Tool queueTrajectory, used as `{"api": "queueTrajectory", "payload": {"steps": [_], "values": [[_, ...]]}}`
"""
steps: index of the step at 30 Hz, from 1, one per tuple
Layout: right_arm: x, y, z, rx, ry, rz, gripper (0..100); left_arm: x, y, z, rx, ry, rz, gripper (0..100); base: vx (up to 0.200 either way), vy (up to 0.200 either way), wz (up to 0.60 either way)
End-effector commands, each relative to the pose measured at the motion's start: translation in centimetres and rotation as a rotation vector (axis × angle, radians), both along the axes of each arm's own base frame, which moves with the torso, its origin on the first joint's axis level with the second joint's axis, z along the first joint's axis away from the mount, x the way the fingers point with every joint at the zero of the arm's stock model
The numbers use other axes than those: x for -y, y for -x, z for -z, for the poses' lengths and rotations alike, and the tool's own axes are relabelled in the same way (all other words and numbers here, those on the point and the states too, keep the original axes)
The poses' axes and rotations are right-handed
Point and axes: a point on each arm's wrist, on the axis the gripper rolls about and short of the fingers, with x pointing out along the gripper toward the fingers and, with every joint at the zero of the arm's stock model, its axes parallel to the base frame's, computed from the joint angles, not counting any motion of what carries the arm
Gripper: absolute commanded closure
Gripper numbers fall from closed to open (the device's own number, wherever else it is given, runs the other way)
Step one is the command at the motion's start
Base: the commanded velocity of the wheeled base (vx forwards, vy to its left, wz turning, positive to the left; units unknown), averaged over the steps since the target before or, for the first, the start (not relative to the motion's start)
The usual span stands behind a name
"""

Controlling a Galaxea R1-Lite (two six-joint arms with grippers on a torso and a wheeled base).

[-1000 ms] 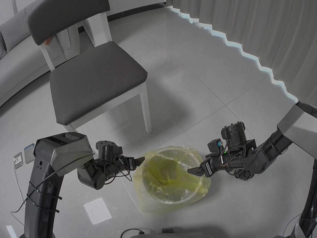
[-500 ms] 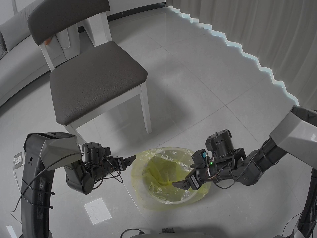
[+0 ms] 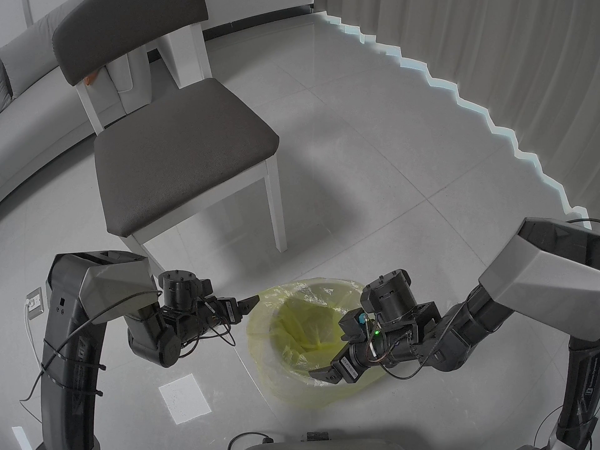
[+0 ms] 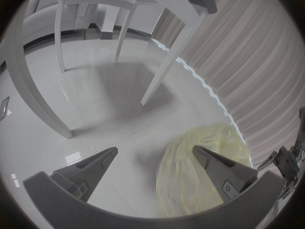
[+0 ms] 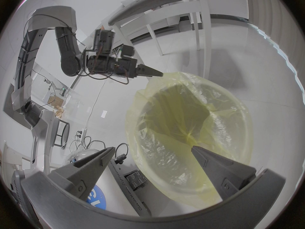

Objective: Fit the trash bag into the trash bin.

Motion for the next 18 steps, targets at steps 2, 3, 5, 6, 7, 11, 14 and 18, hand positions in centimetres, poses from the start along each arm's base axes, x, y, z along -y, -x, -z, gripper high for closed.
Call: {"api": "queueTrajectory", "payload": {"steps": [2,3,5,6,7,11,14,18], "values": [[-0.6,-0.2,1.2,-0.021,0.015,-0.009,0,1.6,-0.9,0.6,-0.026,-0.035,0.019,0,0.0,0.0,0.0],[-0.6,-0.2,1.4,-0.025,0.019,-0.009,0,1.9,-1.1,0.5,-0.029,-0.04,0.022,0,0.0,0.0,0.0],[-0.8,-0.1,1.7,-0.037,0.027,-0.013,0,2.5,-1.5,0.5,-0.04,-0.058,0.016,0,0.0,0.0,0.0],[-0.9,-0.1,1.8,-0.038,0.028,-0.016,0,2.6,-1.6,0.6,-0.047,-0.063,0.014,0,0.0,0.0,0.0],[-1.0,-0.1,1.8,-0.037,0.027,-0.017,0,2.8,-1.6,0.7,-0.052,-0.068,0.015,0,0.0,0.0,0.0],[-1.1,0.0,2.1,-0.041,0.031,-0.023,0,3.2,-2.0,1.5,-0.049,-0.093,0.035,0,0.0,0.0,0.0],[-1.2,0.2,2.3,-0.048,0.037,-0.028,0,3.6,-2.0,1.6,-0.049,-0.093,0.042,0,0.0,0.0,0.0],[-1.3,0.5,2.2,-0.051,0.037,-0.034,0,3.1,-2.2,1.1,-0.034,-0.087,0.029,0,0.0,0.0,0.0]]}}
